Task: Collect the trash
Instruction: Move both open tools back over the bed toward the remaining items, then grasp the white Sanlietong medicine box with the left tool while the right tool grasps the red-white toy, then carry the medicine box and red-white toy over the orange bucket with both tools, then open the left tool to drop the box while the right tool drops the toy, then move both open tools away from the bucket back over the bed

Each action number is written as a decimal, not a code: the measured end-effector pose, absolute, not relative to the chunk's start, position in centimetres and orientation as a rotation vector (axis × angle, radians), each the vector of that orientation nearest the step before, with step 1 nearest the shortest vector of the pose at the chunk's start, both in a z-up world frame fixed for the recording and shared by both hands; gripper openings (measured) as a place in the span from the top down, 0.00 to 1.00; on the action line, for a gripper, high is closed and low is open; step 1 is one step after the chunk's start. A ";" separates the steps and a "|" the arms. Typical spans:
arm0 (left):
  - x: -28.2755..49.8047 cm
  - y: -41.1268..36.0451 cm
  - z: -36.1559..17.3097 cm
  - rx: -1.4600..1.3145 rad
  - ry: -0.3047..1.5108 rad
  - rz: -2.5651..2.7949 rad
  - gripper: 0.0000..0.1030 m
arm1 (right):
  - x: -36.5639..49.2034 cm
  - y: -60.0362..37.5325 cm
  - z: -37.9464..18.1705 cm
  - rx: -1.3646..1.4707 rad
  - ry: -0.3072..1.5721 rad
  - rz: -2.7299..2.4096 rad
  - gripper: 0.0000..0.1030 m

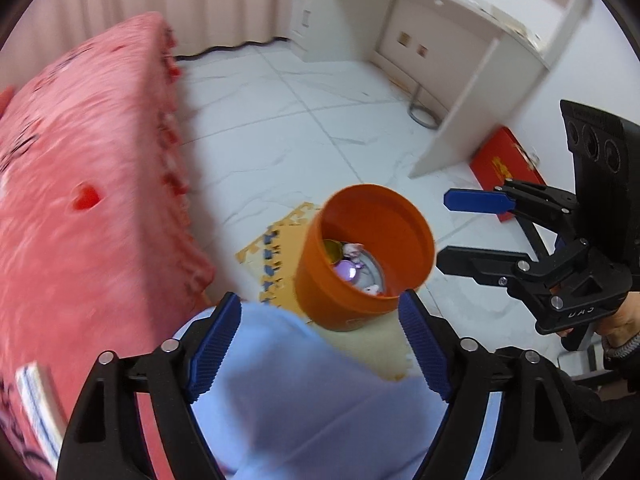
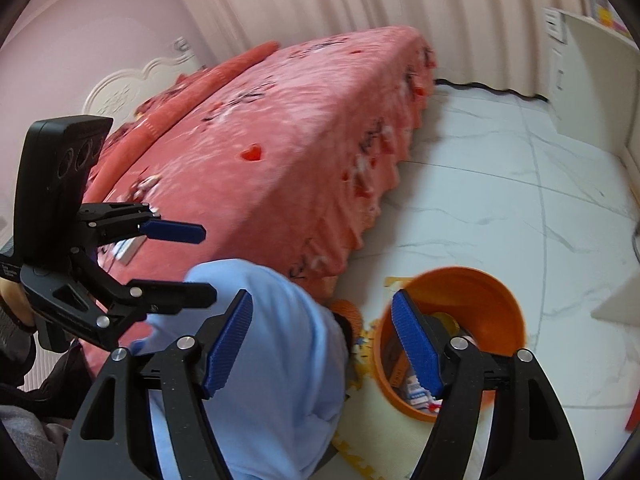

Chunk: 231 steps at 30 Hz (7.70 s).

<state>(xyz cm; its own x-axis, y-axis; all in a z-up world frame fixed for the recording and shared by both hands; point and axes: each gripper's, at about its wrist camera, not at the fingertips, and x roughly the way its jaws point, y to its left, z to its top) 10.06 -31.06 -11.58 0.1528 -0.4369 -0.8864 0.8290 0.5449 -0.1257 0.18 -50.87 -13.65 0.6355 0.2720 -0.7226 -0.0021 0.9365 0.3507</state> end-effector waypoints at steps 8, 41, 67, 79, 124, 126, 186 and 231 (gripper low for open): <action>9.9 -22.1 -9.5 0.326 1.036 -0.787 0.17 | 3.3 -43.2 -11.8 0.241 0.873 0.328 0.25; 17.0 -7.3 -15.0 0.158 1.114 -0.508 0.17 | 12.3 -28.6 -12.3 0.113 0.968 0.557 0.25; 15.8 3.4 -9.8 0.091 1.035 -0.420 0.43 | 18.5 -19.0 -10.9 -0.001 0.936 0.712 0.25; 21.5 8.8 -8.7 0.076 1.015 -0.390 0.43 | 29.6 -11.1 -10.2 -0.133 0.876 0.792 0.25; 18.1 4.8 -5.9 0.075 0.964 -0.474 0.43 | 23.2 -16.3 -8.6 -0.083 0.927 0.824 0.69; 16.6 3.7 -5.9 0.074 0.970 -0.489 0.43 | 21.2 -17.4 -8.4 -0.065 0.925 0.814 0.69; 9.5 -44.4 -17.0 0.607 1.144 -1.220 0.42 | -4.9 -63.2 -18.2 0.484 0.912 -0.095 0.68; 11.5 -39.8 -15.8 0.526 1.153 -1.084 0.28 | -0.1 -59.4 -17.8 0.411 0.954 -0.066 0.28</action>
<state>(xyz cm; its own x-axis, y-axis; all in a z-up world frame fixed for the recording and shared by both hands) 11.51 -39.84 -15.80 0.0127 -0.4082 -0.9128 0.8860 0.4278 -0.1789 -0.06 -59.40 -17.76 0.5829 0.1236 -0.8031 0.2338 0.9210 0.3115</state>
